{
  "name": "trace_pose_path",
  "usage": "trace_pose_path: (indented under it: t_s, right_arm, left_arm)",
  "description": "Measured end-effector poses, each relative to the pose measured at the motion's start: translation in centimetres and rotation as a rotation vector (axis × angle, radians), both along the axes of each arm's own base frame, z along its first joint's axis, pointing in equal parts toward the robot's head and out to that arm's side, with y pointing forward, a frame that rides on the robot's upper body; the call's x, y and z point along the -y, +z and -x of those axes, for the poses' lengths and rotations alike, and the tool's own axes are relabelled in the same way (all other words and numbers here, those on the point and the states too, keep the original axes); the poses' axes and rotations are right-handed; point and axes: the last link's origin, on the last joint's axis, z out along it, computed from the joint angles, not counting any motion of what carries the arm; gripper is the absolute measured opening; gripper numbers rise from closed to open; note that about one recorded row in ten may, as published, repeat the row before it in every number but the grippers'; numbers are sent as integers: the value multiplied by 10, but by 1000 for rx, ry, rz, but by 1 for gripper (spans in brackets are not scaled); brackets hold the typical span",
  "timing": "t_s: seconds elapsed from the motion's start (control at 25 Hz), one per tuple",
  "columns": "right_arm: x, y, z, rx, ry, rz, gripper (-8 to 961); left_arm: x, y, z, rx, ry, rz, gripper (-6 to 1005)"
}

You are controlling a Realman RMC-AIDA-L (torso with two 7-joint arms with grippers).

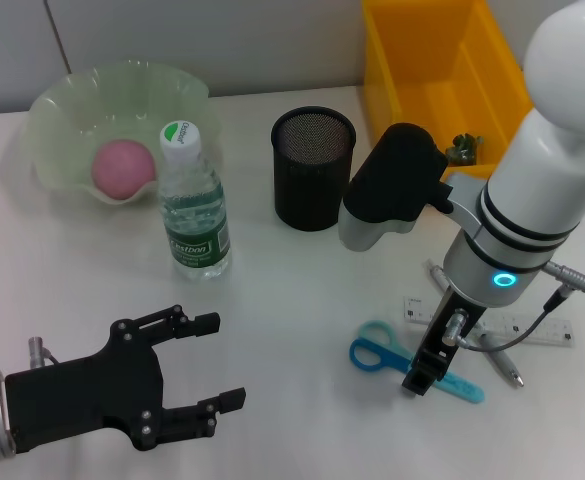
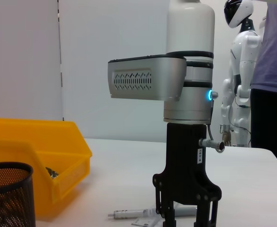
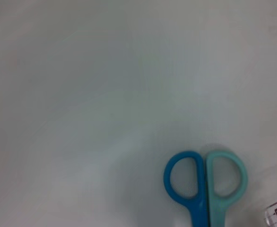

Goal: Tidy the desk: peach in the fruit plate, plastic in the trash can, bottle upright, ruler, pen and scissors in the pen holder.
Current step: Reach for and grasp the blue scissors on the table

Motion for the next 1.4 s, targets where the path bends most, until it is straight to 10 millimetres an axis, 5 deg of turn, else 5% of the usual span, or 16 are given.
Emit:
trace_pose_path:
  t_s: [0.76,1.4]
  right_arm:
    - [1,-3,0,10,5,15,405]
    - [2,-3,5,14,27,28,190]
  left_arm:
    - [0,0,0,1,-1,0,797]
    - [0,0,0,1,0,2,797]
